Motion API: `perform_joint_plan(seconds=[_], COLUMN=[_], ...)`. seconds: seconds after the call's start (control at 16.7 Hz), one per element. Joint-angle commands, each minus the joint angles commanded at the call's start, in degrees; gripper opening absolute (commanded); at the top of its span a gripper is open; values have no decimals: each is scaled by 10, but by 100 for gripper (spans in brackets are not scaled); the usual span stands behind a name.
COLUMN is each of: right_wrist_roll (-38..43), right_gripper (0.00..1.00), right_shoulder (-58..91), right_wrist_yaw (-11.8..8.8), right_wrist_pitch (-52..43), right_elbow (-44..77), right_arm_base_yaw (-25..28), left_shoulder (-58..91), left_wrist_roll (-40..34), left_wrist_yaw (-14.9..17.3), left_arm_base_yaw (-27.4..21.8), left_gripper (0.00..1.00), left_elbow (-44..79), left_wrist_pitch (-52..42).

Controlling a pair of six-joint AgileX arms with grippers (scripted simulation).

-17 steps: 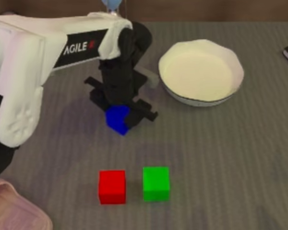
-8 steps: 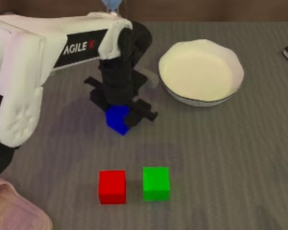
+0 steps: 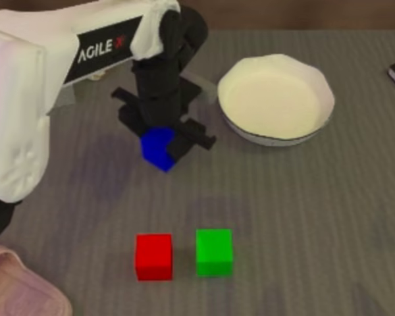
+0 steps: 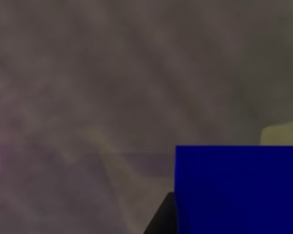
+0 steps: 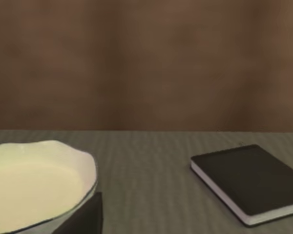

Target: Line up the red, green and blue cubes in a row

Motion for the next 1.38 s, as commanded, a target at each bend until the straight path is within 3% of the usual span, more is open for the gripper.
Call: perform_joint_plan(seconds=[0.18,0.48,0.72,0.9,1.38], right_wrist_roll=[0,0,0,0,0], right_gripper=[100,100,100,100,100], right_shoulder=[0,0,0,0,0], right_wrist_yaw=[0,0,0,0,0], right_wrist_pitch=[0,0,0,0,0], right_elbow=[0,0,0,0,0], right_arm_base_yaw=[0,0,0,0,0], left_shoulder=[-14,-15,-10,-9,-24], left_wrist_roll=[-1,-1,-61,-167,-558], left_wrist_yaw=[-1,-1,-2,-4,-10], left_arm_base_yaw=[4,1,-32,-81,-238], left_gripper=[0,0,0,0,0], left_elbow=[35,39,48,53,47], left_wrist_pitch=[-49,-54,-62,-70,-89])
